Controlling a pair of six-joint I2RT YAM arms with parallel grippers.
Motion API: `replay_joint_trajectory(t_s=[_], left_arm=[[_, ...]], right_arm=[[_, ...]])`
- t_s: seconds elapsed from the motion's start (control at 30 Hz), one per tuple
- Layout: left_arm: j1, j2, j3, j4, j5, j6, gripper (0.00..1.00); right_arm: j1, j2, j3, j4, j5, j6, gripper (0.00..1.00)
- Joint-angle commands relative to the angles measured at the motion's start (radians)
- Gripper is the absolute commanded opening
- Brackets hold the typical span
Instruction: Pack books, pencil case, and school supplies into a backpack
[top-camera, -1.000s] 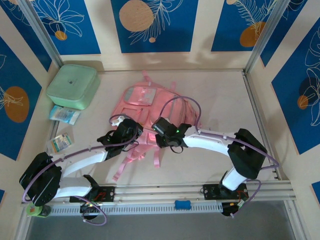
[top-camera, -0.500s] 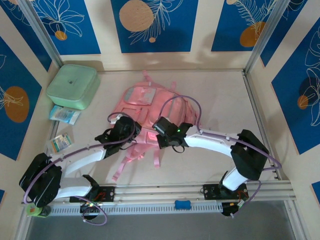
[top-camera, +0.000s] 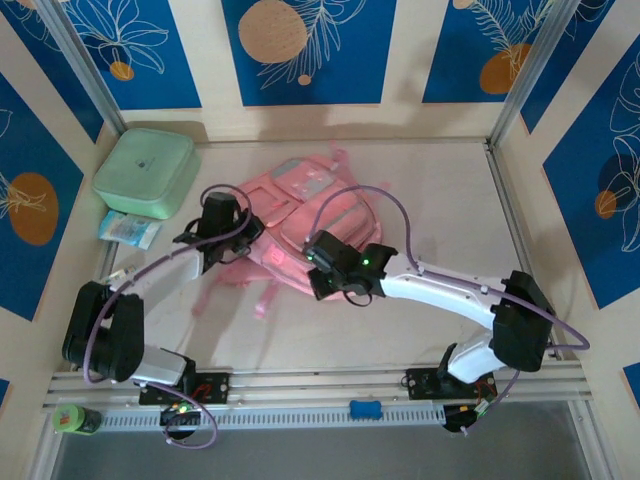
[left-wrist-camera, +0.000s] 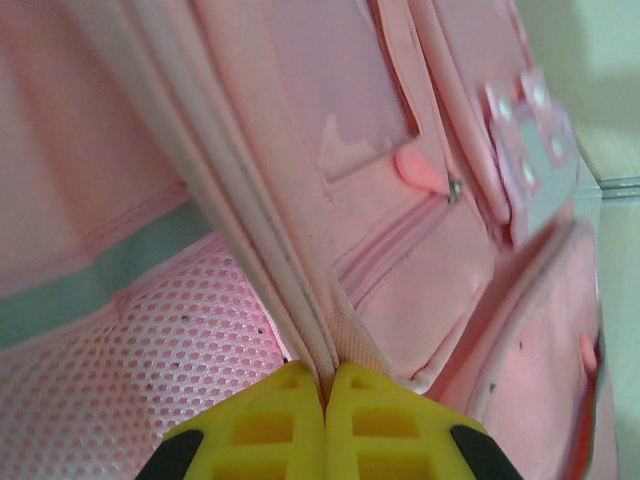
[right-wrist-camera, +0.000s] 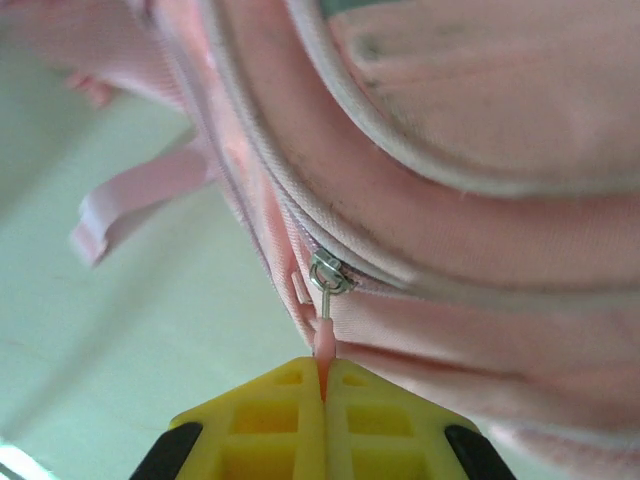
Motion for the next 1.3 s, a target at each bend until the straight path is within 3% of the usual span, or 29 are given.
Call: replay_joint_trajectory(t_s=[0.0,0.03,0.1,0.2,0.3,0.5,0.57,0.67,0.93,1.03,1.13,1.27], left_arm=[[0.042,0.009,0.058,0.028,0.068,0.133,0.00],[0.043,-0.007,0.046,0.019,0.069,0.138,0.02],[0.044,-0.054,0.007,0.007,0.075,0.139,0.17],[0.023,-0.129,-0.062,-0.015,0.107,0.076,0.29],[-0.064,-0.246,-0.163,-0.026,0.017,-0.021,0.41],[-0.267,-0.320,-0.326,0.118,-0.154,-0.267,0.45],[-0.291,-0.274,-0.307,0.133,-0.173,-0.279,0.44],[-0.316,-0.231,-0.286,0.099,-0.228,-0.293,0.33],[-0.337,-0.145,-0.253,0.132,-0.291,-0.326,0.33],[-0.353,-0.119,-0.245,0.183,-0.297,-0.329,0.26],[-0.356,-0.094,-0.217,0.170,-0.299,-0.320,0.12],[-0.361,-0.092,-0.204,0.158,-0.308,-0.314,0.00]], right_arm=[[-0.009,0.059,0.068,0.005,-0.104,0.020,0.00],[-0.009,0.072,0.071,0.014,-0.088,0.010,0.00],[-0.023,0.100,0.078,0.016,-0.087,0.014,0.00],[-0.033,0.105,0.067,0.025,-0.098,0.024,0.00],[-0.030,0.094,0.043,0.041,-0.099,0.026,0.00],[-0.034,0.100,0.002,0.067,-0.129,0.007,0.00],[-0.032,0.099,-0.004,0.084,-0.142,0.001,0.00],[-0.029,0.097,-0.009,0.092,-0.141,0.005,0.00],[-0.029,0.109,-0.029,0.113,-0.150,0.007,0.00],[-0.030,0.114,-0.030,0.118,-0.150,0.006,0.00],[-0.032,0.131,-0.027,0.125,-0.153,0.002,0.00],[-0.032,0.156,-0.011,0.121,-0.147,-0.001,0.00]])
